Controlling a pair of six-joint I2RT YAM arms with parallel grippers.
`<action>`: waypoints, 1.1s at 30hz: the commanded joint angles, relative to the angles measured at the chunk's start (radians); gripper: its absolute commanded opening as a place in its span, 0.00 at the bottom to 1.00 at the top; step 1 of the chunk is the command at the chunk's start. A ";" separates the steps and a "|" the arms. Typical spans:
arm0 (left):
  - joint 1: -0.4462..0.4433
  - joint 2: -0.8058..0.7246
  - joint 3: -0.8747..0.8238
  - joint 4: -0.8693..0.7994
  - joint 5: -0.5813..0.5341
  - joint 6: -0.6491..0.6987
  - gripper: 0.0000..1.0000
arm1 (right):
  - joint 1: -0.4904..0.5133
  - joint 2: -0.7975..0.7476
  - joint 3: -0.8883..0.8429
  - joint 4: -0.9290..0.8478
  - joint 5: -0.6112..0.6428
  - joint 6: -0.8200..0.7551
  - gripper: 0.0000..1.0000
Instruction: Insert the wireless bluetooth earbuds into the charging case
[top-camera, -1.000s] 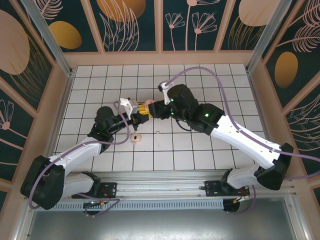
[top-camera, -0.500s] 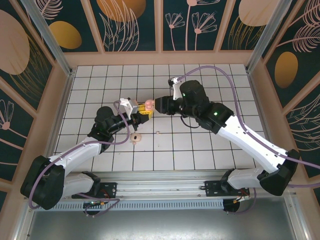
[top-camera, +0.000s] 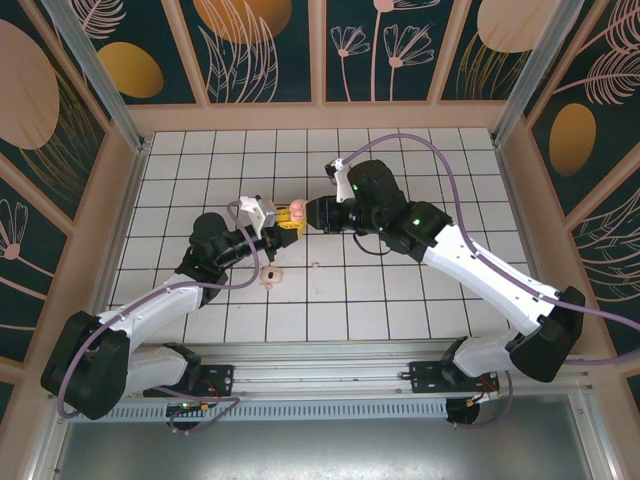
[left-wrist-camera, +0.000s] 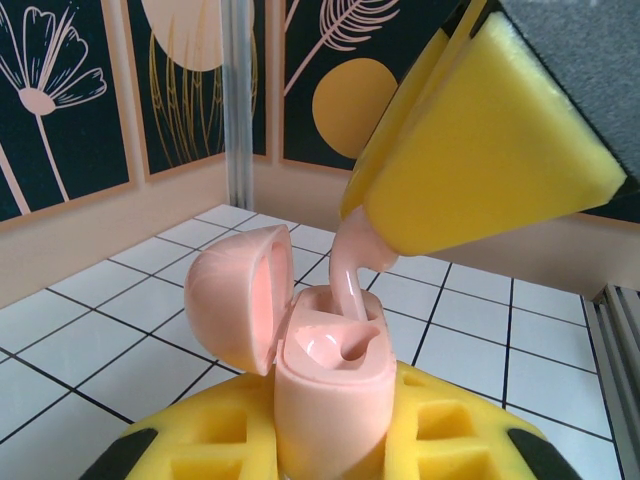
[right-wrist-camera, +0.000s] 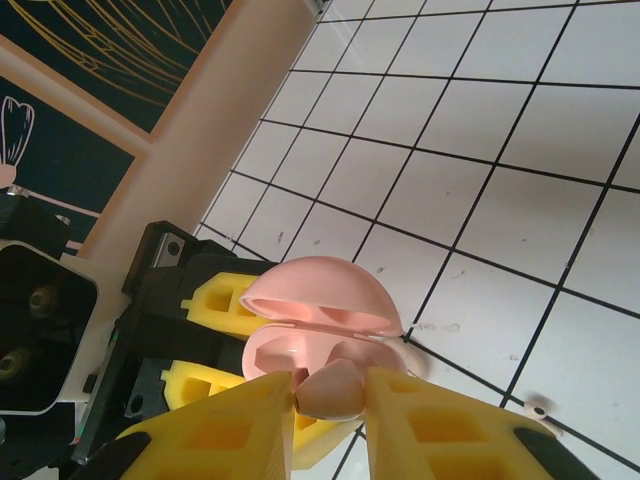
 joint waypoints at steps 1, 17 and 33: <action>-0.004 0.000 0.020 0.058 0.004 -0.017 0.08 | -0.012 -0.004 0.001 0.025 -0.022 -0.006 0.23; -0.004 0.000 0.020 0.065 0.025 -0.020 0.07 | -0.011 0.008 0.000 -0.016 -0.070 -0.154 0.19; -0.005 0.011 0.028 0.086 0.060 -0.037 0.08 | -0.011 0.072 0.072 -0.124 -0.149 -0.291 0.18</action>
